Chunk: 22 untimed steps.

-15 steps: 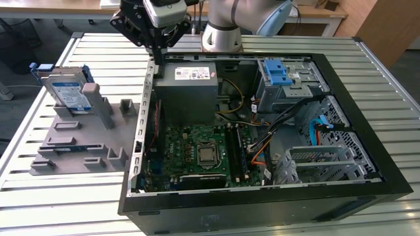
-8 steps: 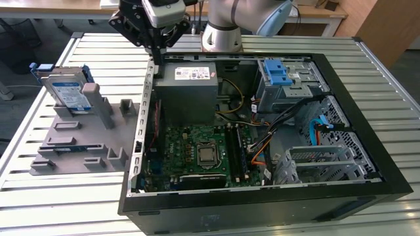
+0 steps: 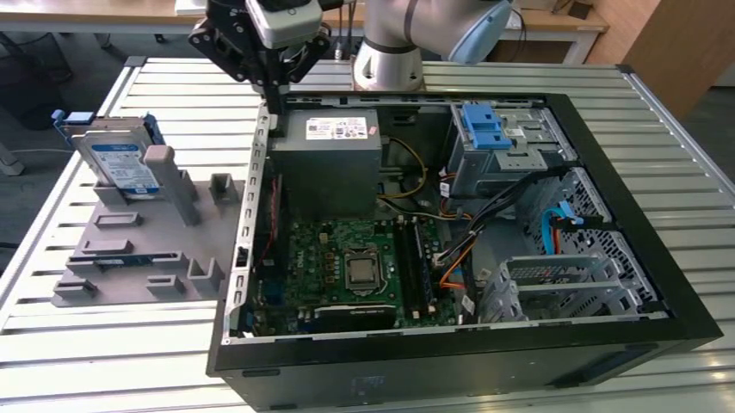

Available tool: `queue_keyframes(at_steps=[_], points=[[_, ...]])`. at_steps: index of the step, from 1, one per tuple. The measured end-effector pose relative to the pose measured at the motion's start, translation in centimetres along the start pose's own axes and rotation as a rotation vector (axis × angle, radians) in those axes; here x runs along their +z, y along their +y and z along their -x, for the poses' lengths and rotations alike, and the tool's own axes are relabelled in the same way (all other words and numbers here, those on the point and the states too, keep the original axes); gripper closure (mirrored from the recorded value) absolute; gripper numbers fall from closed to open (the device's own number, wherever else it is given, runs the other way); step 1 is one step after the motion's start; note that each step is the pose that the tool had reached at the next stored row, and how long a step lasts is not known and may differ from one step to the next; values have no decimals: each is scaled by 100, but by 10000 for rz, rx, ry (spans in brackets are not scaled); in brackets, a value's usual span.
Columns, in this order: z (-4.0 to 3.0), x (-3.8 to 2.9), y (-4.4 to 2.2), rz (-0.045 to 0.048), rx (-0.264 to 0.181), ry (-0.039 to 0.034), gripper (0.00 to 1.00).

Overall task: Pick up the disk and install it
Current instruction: 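Reach for the disk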

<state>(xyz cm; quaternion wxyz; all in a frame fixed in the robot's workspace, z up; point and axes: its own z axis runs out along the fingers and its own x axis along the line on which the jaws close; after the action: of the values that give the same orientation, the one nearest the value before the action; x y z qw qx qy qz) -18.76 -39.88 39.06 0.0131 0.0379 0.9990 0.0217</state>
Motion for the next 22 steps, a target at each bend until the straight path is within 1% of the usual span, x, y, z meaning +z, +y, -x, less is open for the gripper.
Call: queue_keyframes(at_steps=[22], points=[[-50,1,-4,0,0,0,89]])
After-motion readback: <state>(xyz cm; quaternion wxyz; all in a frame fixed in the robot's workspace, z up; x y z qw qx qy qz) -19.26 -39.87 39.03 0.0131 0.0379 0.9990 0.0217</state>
